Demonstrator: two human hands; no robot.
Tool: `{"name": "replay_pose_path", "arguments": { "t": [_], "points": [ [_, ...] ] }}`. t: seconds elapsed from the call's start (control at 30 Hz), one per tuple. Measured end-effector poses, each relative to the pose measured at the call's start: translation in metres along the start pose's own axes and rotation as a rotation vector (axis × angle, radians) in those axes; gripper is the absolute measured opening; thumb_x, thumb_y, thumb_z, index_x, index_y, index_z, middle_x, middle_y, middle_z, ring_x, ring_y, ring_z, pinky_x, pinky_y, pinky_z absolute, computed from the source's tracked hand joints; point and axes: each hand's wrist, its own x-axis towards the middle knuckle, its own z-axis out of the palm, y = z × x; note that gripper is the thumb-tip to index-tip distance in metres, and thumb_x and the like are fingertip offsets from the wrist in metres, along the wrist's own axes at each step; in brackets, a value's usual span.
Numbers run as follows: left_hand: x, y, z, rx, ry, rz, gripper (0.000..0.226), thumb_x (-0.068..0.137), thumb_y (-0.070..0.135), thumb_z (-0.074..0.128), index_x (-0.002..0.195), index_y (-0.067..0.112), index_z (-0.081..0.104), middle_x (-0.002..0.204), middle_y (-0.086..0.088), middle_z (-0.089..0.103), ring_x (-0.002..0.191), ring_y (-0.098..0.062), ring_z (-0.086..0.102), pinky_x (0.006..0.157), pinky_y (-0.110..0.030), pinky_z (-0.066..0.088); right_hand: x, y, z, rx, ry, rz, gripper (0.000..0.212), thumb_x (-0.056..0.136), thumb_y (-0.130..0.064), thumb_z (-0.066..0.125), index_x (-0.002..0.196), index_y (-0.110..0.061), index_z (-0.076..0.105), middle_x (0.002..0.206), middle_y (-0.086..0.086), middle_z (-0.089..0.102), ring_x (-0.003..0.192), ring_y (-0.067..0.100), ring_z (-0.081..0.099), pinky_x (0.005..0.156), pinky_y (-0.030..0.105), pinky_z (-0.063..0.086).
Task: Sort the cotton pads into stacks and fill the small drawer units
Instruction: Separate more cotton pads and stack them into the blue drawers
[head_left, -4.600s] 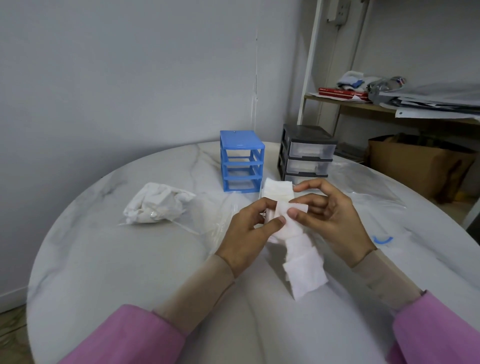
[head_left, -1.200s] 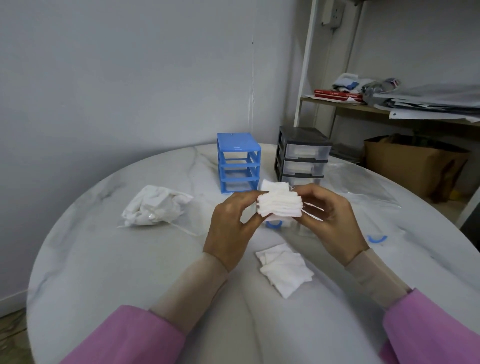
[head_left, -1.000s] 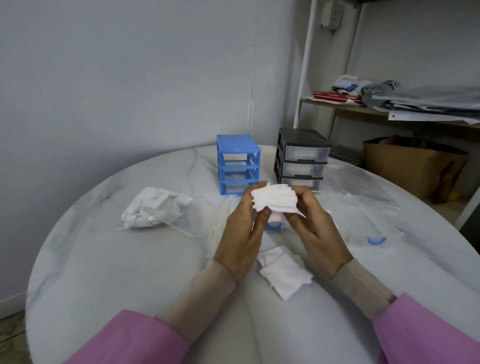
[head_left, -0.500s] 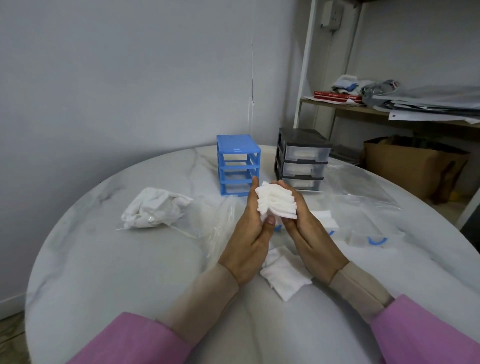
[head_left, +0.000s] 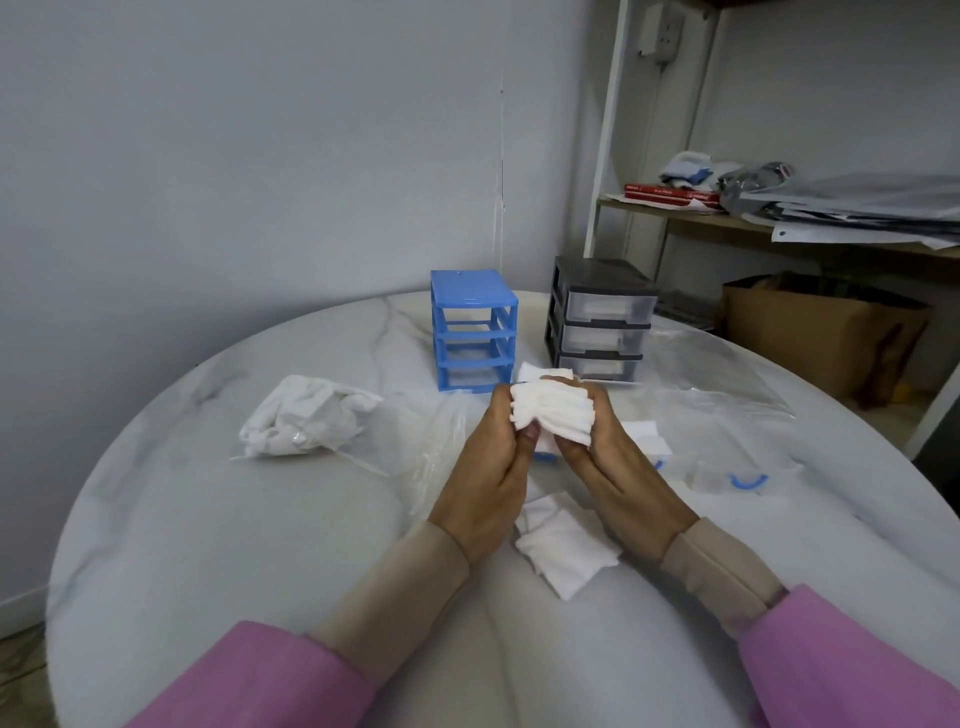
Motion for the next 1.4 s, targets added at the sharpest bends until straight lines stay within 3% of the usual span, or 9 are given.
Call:
{"name": "replay_pose_path", "arguments": {
  "t": [0.1, 0.2, 0.33, 0.6, 0.9, 1.03, 1.13, 1.23, 1.4],
  "points": [
    [0.000, 0.001, 0.002, -0.027, 0.002, -0.016, 0.024, 0.097, 0.025, 0.035, 0.118, 0.014, 0.041, 0.114, 0.011, 0.054, 0.111, -0.001, 0.052, 0.094, -0.009, 0.038, 0.003, 0.005, 0.004, -0.049, 0.031, -0.008, 0.031, 0.098, -0.026, 0.047, 0.126, -0.024, 0.034, 0.128, -0.022, 0.046, 0.116, -0.019, 0.041, 0.100, 0.011, 0.036],
    [0.003, 0.000, 0.001, -0.026, -0.006, -0.044, 0.024, 0.099, 0.018, 0.033, 0.121, 0.011, 0.040, 0.119, 0.000, 0.054, 0.116, -0.013, 0.051, 0.099, -0.018, 0.040, -0.001, 0.005, -0.004, -0.068, -0.086, 0.082, 0.050, 0.088, -0.025, 0.046, 0.134, -0.031, 0.027, 0.138, -0.013, 0.039, 0.125, -0.013, 0.033, 0.103, 0.007, 0.026],
    [0.008, 0.000, 0.001, -0.027, 0.001, -0.053, 0.026, 0.099, 0.025, 0.035, 0.120, 0.013, 0.044, 0.117, 0.001, 0.054, 0.113, -0.011, 0.051, 0.098, -0.019, 0.040, -0.005, 0.000, -0.013, -0.037, -0.074, 0.078, 0.061, 0.076, -0.038, 0.045, 0.134, -0.026, 0.031, 0.137, -0.004, 0.040, 0.129, 0.002, 0.035, 0.107, 0.016, 0.027],
    [0.023, 0.006, 0.014, -0.009, 0.033, -0.118, 0.007, 0.097, 0.013, 0.045, 0.103, 0.014, 0.048, 0.091, 0.008, 0.058, 0.077, 0.010, 0.054, 0.071, -0.008, 0.044, 0.007, 0.007, -0.030, -0.233, 0.161, 0.116, 0.022, 0.096, -0.027, 0.046, 0.108, -0.009, 0.052, 0.106, 0.006, 0.053, 0.096, 0.016, 0.052, 0.076, 0.018, 0.044],
    [0.047, 0.004, 0.034, 0.007, 0.082, -0.194, 0.009, 0.095, 0.015, 0.052, 0.103, 0.012, 0.055, 0.082, 0.011, 0.055, 0.072, 0.002, 0.053, 0.065, -0.004, 0.042, 0.017, 0.026, -0.063, -0.226, 0.325, 0.277, 0.018, 0.094, -0.017, 0.053, 0.110, -0.011, 0.053, 0.096, 0.004, 0.058, 0.082, 0.014, 0.052, 0.064, 0.007, 0.039],
    [0.048, -0.002, 0.039, 0.135, 0.090, -0.101, 0.012, 0.093, 0.009, 0.051, 0.103, 0.016, 0.055, 0.087, 0.011, 0.056, 0.075, 0.003, 0.052, 0.066, -0.005, 0.041, 0.018, 0.034, -0.079, -0.218, 0.224, 0.402, 0.018, 0.094, -0.021, 0.053, 0.109, -0.020, 0.042, 0.087, 0.001, 0.058, 0.079, 0.016, 0.054, 0.076, 0.025, 0.045],
    [0.047, -0.009, 0.044, 0.202, 0.048, -0.012, 0.019, 0.091, 0.004, 0.050, 0.105, 0.015, 0.057, 0.101, 0.004, 0.059, 0.086, -0.004, 0.054, 0.075, -0.019, 0.047, 0.016, 0.038, -0.083, -0.389, 0.136, 0.449, 0.016, 0.094, -0.029, 0.051, 0.104, -0.023, 0.041, 0.077, -0.008, 0.060, 0.086, 0.025, 0.057, 0.093, 0.046, 0.040],
    [0.045, -0.014, 0.046, 0.247, 0.015, 0.036, 0.022, 0.091, 0.007, 0.048, 0.109, 0.017, 0.057, 0.110, 0.005, 0.056, 0.098, -0.012, 0.054, 0.087, -0.032, 0.049, 0.015, 0.037, -0.085, -0.437, 0.098, 0.485, 0.014, 0.096, -0.032, 0.048, 0.103, -0.022, 0.042, 0.081, -0.003, 0.063, 0.086, 0.024, 0.055, 0.097, 0.045, 0.034],
    [0.043, -0.013, 0.047, 0.354, -0.082, 0.081, 0.023, 0.093, 0.008, 0.049, 0.110, 0.014, 0.063, 0.120, 0.001, 0.052, 0.109, -0.003, 0.045, 0.095, -0.012, 0.032, 0.013, 0.037, -0.086, -0.645, 0.013, 0.543, 0.013, 0.095, -0.036, 0.047, 0.103, -0.025, 0.044, 0.105, 0.001, 0.061, 0.098, 0.021, 0.052, 0.090, 0.034, 0.024]
  ]
}}
